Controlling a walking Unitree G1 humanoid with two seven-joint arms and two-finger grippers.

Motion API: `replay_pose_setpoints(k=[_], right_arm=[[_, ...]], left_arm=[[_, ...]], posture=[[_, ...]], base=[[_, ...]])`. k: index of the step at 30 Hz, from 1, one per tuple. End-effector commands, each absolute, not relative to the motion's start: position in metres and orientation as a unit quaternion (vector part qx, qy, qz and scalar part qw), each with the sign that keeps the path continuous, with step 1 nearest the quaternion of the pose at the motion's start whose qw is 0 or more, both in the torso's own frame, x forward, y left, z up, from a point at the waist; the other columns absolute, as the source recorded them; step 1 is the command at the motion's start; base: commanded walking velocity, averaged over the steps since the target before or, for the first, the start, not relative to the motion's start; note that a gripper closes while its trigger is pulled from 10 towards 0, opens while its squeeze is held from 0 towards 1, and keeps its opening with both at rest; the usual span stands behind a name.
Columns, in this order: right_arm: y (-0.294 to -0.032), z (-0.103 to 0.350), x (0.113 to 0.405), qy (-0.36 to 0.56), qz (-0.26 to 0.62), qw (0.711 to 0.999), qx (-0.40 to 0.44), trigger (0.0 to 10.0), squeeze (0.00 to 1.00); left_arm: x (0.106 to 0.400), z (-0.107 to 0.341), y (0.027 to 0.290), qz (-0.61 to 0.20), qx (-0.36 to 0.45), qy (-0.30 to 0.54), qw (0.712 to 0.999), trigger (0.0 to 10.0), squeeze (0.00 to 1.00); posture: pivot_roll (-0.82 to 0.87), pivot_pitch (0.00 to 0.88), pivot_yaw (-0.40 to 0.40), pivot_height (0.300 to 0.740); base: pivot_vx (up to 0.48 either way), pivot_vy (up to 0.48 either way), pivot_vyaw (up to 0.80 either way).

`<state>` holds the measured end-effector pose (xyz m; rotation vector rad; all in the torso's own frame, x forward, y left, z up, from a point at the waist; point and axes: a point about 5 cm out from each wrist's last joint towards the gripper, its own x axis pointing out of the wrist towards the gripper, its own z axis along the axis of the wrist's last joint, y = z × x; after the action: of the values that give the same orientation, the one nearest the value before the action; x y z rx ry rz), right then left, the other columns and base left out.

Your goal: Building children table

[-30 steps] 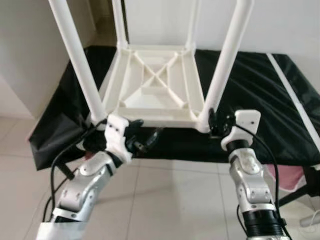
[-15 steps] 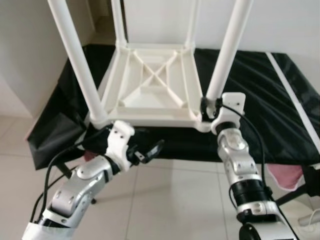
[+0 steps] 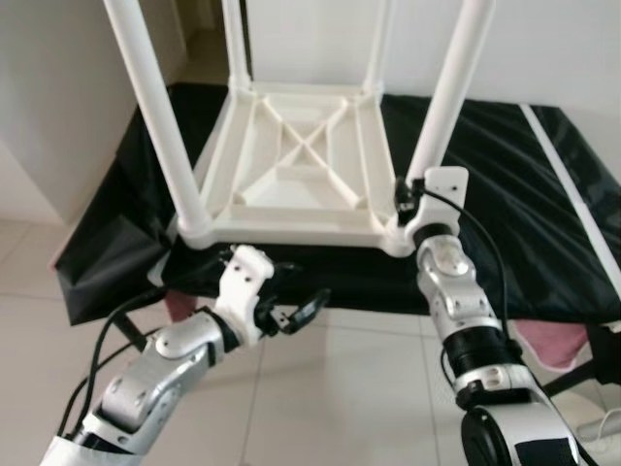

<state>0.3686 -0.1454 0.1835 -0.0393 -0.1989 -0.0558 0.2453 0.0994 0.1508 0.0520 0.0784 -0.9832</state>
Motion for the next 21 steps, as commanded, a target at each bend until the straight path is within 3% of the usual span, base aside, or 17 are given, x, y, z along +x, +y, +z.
replay_pose_setpoints(k=[1,16,17,18,19,21], right_arm=[[-0.148,0.186,0.37,-0.103,-0.031,0.994,-0.02,10.0,0.0],[-0.149,0.214,0.38,-0.152,-0.032,0.988,-0.025,10.0,0.0],[-0.149,0.212,0.38,-0.149,-0.032,0.988,-0.023,10.0,0.47],[-0.149,0.212,0.38,-0.149,-0.032,0.988,-0.023,10.0,0.47],[-0.15,0.212,0.38,-0.15,-0.034,0.988,-0.023,10.0,1.0],[-0.151,0.211,0.38,-0.151,-0.035,0.988,-0.024,10.0,1.0]], left_arm=[[0.232,0.15,0.093,-0.581,0.028,0.036,0.813,10.0,0.0],[0.242,0.148,0.091,-0.527,0.037,0.025,0.848,10.0,0.0],[0.242,0.149,0.091,-0.527,0.035,0.024,0.849,10.0,0.0],[0.242,0.149,0.091,-0.527,0.035,0.024,0.849,10.0,0.0],[0.242,0.149,0.091,-0.527,0.034,0.024,0.849,10.0,0.0],[0.242,0.15,0.091,-0.527,0.034,0.023,0.849,10.0,0.0]], posture=[[0.0,0.029,-0.043,0.74],[0.0,0.03,-0.045,0.74],[0.0,0.032,-0.048,0.74],[0.0,0.032,-0.048,0.74],[0.0,0.035,-0.049,0.74],[0.0,0.035,-0.049,0.74]], base=[[0.0,0.0,0.0],[0.0,0.0,0.0],[0.0,0.0,0.0],[0.0,0.0,0.0],[0.0,0.0,0.0],[0.0,0.0,0.0]])
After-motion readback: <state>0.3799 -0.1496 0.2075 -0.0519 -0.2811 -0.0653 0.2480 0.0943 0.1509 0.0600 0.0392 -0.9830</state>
